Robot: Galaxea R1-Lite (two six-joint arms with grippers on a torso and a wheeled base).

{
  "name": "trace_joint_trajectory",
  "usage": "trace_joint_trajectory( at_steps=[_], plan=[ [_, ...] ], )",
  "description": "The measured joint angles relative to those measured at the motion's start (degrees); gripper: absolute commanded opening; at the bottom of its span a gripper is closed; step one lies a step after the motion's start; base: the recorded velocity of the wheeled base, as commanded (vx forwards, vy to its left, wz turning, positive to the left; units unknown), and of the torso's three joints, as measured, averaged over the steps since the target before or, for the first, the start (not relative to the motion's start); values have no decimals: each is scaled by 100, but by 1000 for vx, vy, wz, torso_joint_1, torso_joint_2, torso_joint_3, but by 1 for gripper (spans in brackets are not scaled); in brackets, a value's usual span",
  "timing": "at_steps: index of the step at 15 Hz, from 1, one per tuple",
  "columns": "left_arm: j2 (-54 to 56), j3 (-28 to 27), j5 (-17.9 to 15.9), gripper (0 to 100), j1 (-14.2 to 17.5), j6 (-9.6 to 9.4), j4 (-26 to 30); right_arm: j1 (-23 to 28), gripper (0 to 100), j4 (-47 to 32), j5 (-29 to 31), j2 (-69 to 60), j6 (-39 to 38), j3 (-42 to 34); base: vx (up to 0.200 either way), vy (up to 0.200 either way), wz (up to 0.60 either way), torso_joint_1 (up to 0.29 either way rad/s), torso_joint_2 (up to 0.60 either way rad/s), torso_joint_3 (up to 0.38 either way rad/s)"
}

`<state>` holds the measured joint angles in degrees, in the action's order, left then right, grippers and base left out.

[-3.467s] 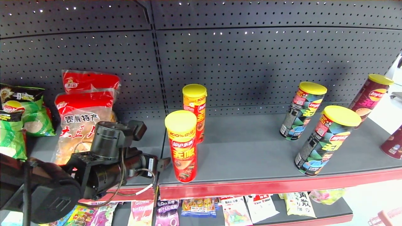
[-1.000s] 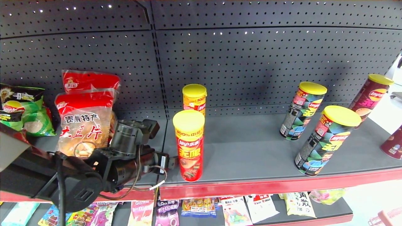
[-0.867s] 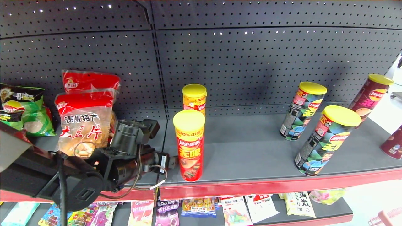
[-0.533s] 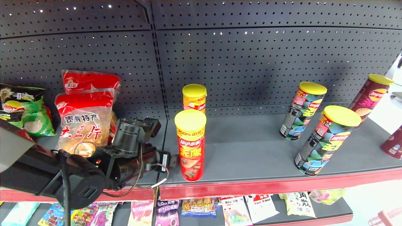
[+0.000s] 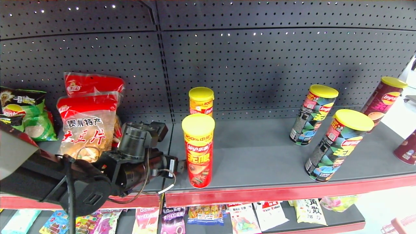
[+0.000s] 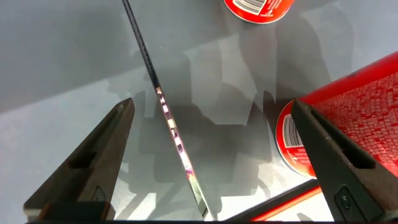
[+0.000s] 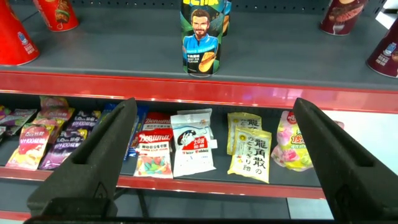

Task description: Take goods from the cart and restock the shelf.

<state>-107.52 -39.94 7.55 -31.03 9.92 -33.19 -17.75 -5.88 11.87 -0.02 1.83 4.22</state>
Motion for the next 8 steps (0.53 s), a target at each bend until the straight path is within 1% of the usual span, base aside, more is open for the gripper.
trace_joint_trajectory(
  at_steps=[2, 5, 7, 8],
  plan=[
    [46, 15, 123, 100, 32, 6, 5, 0, 100, -2, 0, 0, 0, 0, 0, 0, 0, 0, 0, 0],
    [317, 162, 138, 100, 250, 0, 27, 2, 100, -2, 0, 0, 5, -1, 0, 0, 0, 0, 0, 0],
    [789, 444, 112, 100, 460, -38, 49, 0, 100, -11, -60, 0, 9, -1, 0, 0, 0, 0, 0, 0],
    [1122, 680, 96, 100, 556, -73, 104, -7, 100, -11, -96, 0, 9, -1, 0, 0, 0, 0, 0, 0]
  ],
)
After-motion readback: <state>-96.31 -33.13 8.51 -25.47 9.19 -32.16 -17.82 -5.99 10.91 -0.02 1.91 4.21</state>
